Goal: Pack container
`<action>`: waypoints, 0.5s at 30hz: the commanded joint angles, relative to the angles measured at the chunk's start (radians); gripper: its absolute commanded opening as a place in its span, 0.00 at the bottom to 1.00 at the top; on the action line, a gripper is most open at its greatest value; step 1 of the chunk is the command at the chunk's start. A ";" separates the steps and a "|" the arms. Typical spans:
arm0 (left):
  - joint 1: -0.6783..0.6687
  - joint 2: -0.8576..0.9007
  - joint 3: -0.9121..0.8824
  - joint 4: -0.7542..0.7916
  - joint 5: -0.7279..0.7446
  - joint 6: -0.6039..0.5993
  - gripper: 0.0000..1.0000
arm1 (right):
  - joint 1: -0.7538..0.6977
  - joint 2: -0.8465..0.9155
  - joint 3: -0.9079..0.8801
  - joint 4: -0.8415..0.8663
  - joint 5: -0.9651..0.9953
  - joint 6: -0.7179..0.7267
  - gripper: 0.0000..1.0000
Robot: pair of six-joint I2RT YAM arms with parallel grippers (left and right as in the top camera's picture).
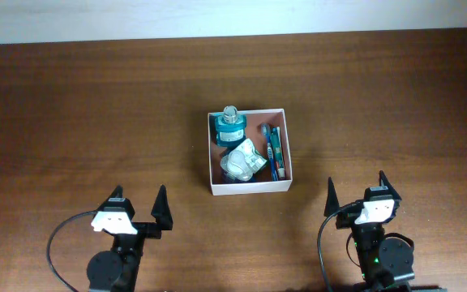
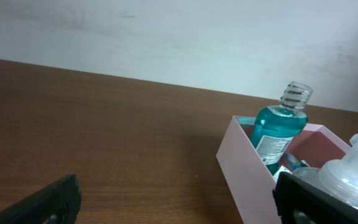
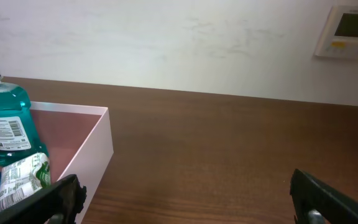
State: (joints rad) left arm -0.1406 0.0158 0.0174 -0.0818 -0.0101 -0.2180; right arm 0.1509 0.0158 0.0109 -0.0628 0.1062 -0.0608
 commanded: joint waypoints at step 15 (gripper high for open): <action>0.007 -0.011 -0.009 0.003 0.048 0.123 0.99 | -0.008 -0.010 -0.005 -0.008 -0.002 -0.006 0.98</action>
